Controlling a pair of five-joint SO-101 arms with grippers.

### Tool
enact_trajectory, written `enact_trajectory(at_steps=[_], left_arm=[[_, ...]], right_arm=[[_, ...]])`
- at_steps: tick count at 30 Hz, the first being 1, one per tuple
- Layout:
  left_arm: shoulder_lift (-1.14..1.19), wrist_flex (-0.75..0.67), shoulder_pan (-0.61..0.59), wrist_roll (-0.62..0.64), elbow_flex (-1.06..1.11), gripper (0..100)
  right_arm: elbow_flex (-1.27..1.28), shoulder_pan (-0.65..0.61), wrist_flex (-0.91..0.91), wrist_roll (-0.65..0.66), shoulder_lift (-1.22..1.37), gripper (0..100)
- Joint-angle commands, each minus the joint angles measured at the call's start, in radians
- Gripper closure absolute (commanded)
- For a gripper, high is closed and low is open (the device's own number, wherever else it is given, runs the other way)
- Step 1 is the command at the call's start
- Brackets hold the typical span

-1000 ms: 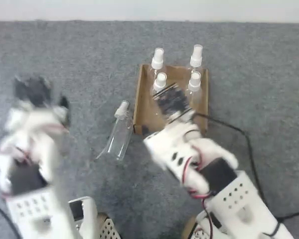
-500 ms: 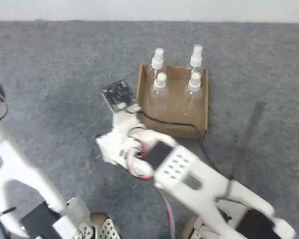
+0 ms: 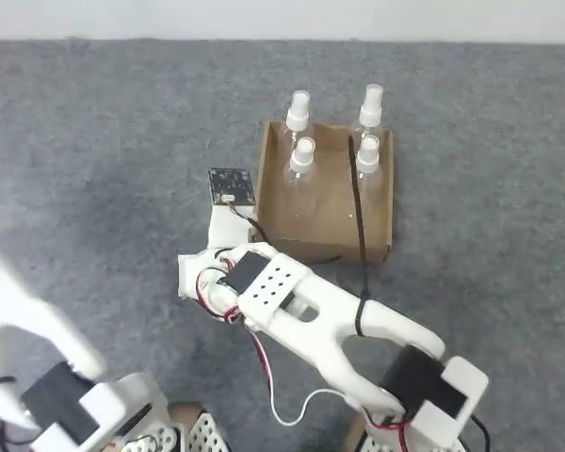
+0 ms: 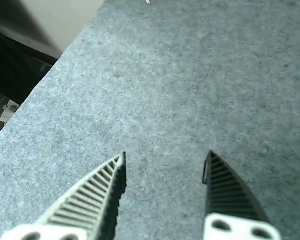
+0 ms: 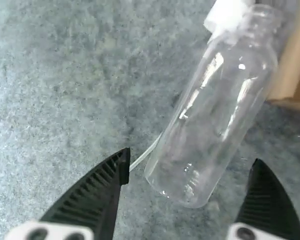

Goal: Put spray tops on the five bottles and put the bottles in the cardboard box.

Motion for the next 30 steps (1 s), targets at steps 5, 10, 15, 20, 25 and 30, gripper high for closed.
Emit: enact_trajectory(at_steps=[5, 10, 15, 20, 25, 30], left_arm=[[-0.014, -0.026, -0.005, -0.008, -0.056, 76], [-0.014, -0.026, -0.008, -0.008, -0.056, 76], [-0.014, -0.026, -0.008, -0.008, -0.058, 76], [-0.014, -0.026, -0.008, -0.008, -0.058, 76], [-0.009, -0.026, -0.005, -0.008, -0.058, 76], [-0.005, -0.02, 0.003, -0.048, -0.051, 76]], right_arm=[[-0.072, -0.004, -0.107, -0.015, 0.033, 68.2], [-0.072, -0.007, -0.14, -0.015, 0.077, 70.8], [-0.072, -0.004, -0.165, -0.006, 0.088, 92.4], [-0.069, -0.01, -0.163, 0.072, 0.091, 97.2], [-0.072, -0.01, -0.136, 0.087, 0.081, 98.7], [-0.149, -0.016, 0.033, 0.241, 0.028, 99.3]])
